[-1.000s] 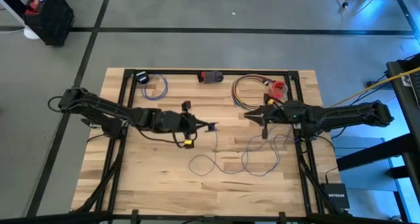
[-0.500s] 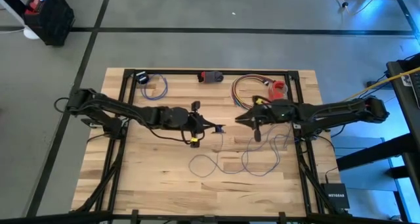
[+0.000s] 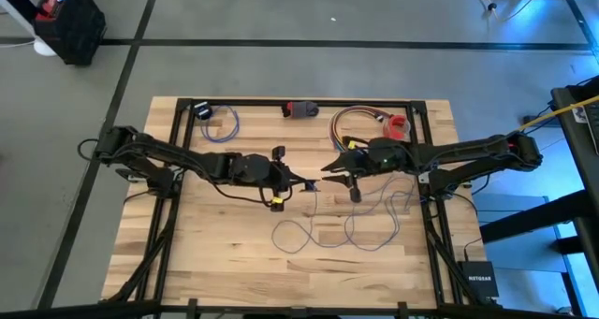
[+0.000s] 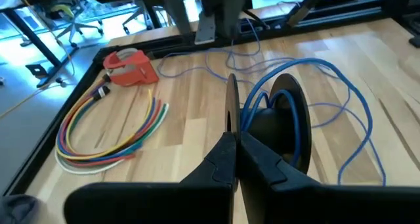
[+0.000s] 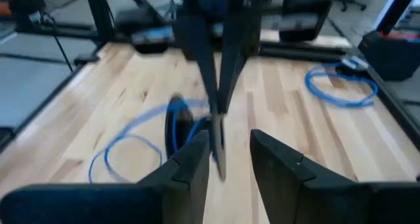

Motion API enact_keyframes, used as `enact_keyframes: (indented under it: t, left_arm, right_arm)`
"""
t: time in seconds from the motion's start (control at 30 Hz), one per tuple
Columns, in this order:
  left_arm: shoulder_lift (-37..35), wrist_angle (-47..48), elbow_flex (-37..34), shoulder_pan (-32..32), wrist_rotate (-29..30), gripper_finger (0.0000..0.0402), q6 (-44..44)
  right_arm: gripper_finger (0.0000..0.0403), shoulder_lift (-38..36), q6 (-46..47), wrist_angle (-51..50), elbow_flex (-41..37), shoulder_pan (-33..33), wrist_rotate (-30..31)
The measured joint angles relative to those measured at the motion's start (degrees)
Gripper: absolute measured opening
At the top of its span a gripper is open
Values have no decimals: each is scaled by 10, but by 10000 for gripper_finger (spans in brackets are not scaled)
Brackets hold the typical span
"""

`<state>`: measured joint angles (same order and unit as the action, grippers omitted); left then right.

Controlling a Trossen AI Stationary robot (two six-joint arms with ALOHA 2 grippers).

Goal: Coil cords
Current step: Coil the blue wire on the black spool

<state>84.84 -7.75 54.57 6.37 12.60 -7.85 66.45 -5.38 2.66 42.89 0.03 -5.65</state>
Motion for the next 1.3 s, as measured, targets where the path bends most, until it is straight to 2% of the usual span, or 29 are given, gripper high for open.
enact_keyframes:
  t: [0.27, 0.4, 0.6, 0.7, 0.83, 1.0, 1.1, 1.3]
  left_arm:
    - [0, -17, 0, -4, 0, 0, -6]
    - [0, -17, 0, -6, 1, 0, -6]
    - [-2, -17, 0, -5, 2, 0, 11]
    - [-2, -14, 0, -4, 18, 0, 23]
    - [-2, -16, 0, -4, 31, 0, 36]
    - [-2, -21, 0, -4, 35, 0, 53]
    - [-2, -23, 1, -4, 41, 0, 58]
    - [-2, -23, 1, -4, 42, 0, 59]
  right_arm:
    - [117, 2, 10, -25, 0, 0, -21]
    - [117, -15, 58, -81, 0, 2, -22]
    - [117, -45, 146, -125, 0, 66, -23]
    - [117, -41, 181, -121, -5, 129, 34]
    - [117, -2, 192, -86, -30, 205, 167]
    - [117, 74, 206, 25, -55, 268, 337]
    - [117, 125, 202, 109, -55, 283, 382]
    - [117, 195, 195, 242, -55, 276, 419]
